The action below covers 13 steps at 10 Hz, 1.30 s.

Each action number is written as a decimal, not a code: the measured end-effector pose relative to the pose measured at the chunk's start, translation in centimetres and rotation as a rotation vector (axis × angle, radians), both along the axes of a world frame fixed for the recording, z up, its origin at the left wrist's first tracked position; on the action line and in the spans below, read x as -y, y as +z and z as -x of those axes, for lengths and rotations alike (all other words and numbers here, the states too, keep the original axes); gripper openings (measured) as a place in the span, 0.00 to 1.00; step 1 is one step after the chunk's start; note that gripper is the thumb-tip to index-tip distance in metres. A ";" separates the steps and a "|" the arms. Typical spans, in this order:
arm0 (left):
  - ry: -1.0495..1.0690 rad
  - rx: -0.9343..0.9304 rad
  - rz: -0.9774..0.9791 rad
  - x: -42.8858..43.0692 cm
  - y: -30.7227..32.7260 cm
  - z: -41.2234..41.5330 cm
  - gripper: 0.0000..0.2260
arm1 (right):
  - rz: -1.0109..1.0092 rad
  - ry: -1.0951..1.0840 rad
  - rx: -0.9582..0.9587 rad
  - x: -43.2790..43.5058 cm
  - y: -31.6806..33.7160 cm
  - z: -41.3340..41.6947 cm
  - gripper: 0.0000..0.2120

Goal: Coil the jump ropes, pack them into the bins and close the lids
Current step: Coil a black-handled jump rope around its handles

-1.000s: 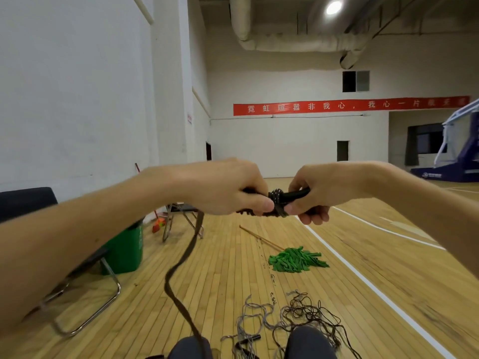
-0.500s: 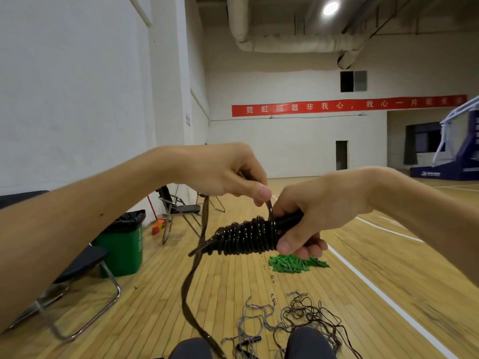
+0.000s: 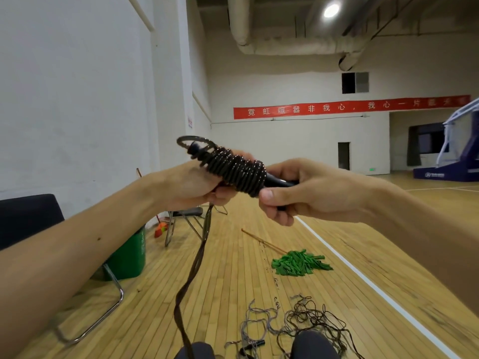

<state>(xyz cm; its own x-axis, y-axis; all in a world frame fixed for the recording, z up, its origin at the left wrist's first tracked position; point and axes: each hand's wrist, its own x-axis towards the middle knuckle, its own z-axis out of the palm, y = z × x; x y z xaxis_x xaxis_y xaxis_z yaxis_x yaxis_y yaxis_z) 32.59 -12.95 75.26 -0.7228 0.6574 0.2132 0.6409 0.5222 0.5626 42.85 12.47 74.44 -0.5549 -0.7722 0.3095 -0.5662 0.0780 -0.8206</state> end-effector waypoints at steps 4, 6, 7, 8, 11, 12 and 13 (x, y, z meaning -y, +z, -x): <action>0.023 -0.098 -0.432 -6.0 -1.2 -8.6 0.14 | 0.375 -0.153 0.092 0.6 -0.3 1.3 0.10; 0.120 -0.177 -0.336 -6.3 -0.6 -9.1 0.24 | 0.294 -0.173 0.120 0.9 -1.3 1.1 0.08; 0.060 -0.181 -0.344 -6.6 -0.5 -8.9 0.26 | 0.262 -0.067 0.201 1.4 -2.0 0.7 0.05; 0.055 -0.181 -0.368 -6.7 -0.5 -8.9 0.24 | 0.268 -0.073 0.218 1.6 -2.1 0.6 0.04; 0.152 0.102 -0.282 -5.7 -1.6 -8.2 0.14 | 0.225 -0.408 0.137 1.0 -1.4 2.5 0.05; 0.169 0.031 -0.053 -4.8 -1.3 -8.0 0.10 | 0.136 -0.512 0.192 -0.2 -0.9 3.2 0.05; 0.186 -0.160 0.127 -4.8 -0.4 -8.5 0.08 | -0.009 -0.544 0.220 -0.7 -0.9 3.3 0.06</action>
